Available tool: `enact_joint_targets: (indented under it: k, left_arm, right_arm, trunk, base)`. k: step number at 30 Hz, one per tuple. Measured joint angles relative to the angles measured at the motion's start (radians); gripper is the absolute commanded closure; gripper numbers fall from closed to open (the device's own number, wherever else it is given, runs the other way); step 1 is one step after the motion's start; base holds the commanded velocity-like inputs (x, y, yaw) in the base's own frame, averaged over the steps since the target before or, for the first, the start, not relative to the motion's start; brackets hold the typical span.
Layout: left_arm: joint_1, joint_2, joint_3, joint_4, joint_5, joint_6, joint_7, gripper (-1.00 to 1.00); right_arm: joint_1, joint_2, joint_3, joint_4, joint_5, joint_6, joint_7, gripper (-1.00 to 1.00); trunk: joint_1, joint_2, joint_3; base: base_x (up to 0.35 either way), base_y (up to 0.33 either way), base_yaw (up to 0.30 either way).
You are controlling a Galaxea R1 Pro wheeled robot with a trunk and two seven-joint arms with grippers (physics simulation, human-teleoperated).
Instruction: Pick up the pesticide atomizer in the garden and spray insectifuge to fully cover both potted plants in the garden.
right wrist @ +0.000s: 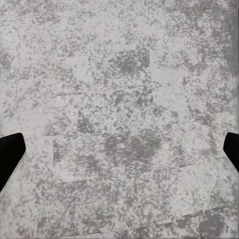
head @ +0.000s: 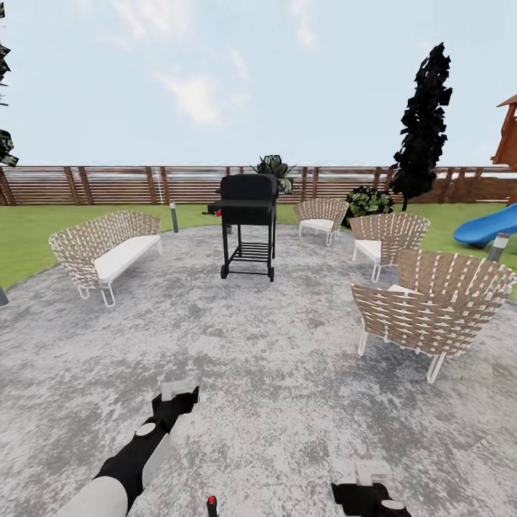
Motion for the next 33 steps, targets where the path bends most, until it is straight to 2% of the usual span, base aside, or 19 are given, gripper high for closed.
enact_joint_targets:
  k: [1,2,4,5,9,14,19,24,29,33]
  left_arm:
    - [0.000,0.018,0.003,-0.003,-0.001,0.001,0.002,-1.00]
    - [0.000,0.023,0.002,-0.003,-0.001,0.001,0.002,-1.00]
    - [0.000,0.029,0.001,-0.005,-0.001,0.002,0.002,-1.00]
    - [-0.001,0.031,0.001,-0.004,-0.001,0.001,0.002,-1.00]
    - [-0.001,0.032,-0.007,-0.004,-0.008,-0.001,0.000,-1.00]
    - [0.000,0.028,-0.051,-0.005,-0.038,-0.001,0.000,-1.00]
    - [0.000,0.018,-0.079,-0.006,-0.045,-0.001,0.000,-1.00]
    - [0.000,0.014,-0.085,-0.048,-0.046,-0.001,0.000,-1.00]
    - [0.000,0.012,-0.086,-0.082,-0.042,-0.001,0.001,-1.00]
    - [0.000,0.000,-0.086,-0.083,-0.040,-0.001,0.001,-1.00]
  right_arm:
    - [0.000,0.000,0.002,-0.034,0.001,0.005,-0.001,-1.00]
    - [0.000,-0.001,0.002,-0.052,0.001,0.013,-0.001,-1.00]
    - [-0.001,-0.002,0.002,-0.076,0.002,0.045,-0.001,-1.00]
    - [-0.001,-0.001,0.002,-0.089,0.004,0.121,-0.001,-1.00]
    - [-0.001,-0.002,-0.001,-0.110,0.002,0.151,-0.001,-1.00]
    - [0.001,-0.005,-0.002,-0.120,0.000,0.154,-0.001,-1.00]
    - [0.001,-0.004,0.000,-0.117,0.005,0.155,-0.004,-1.00]
    - [-0.015,-0.007,-0.003,-0.125,0.005,0.157,-0.011,-1.00]
    - [-0.022,-0.012,-0.003,-0.197,-0.001,0.173,-0.008,-1.00]
    - [-0.023,-0.009,-0.001,-0.245,0.002,0.178,-0.008,-1.00]
  trunk:
    - [0.000,0.000,0.000]
    - [0.000,0.000,0.000]
    - [0.000,0.000,0.000]
    - [0.000,0.000,0.000]
    - [0.000,0.000,0.000]
    - [0.000,0.000,0.000]
    - [0.000,0.000,0.000]
    - [0.000,0.000,0.000]
    - [0.000,0.000,0.000]
    - [0.000,0.000,0.000]
  base:
    - [0.000,0.000,0.000]
    - [0.000,0.000,0.000]
    - [0.000,0.000,0.000]
    - [0.000,0.000,0.000]
    - [0.000,0.000,0.000]
    - [0.000,0.000,0.000]
    - [0.000,0.000,0.000]
    - [0.000,0.000,0.000]
    - [0.000,0.000,0.000]
    - [0.000,0.000,0.000]
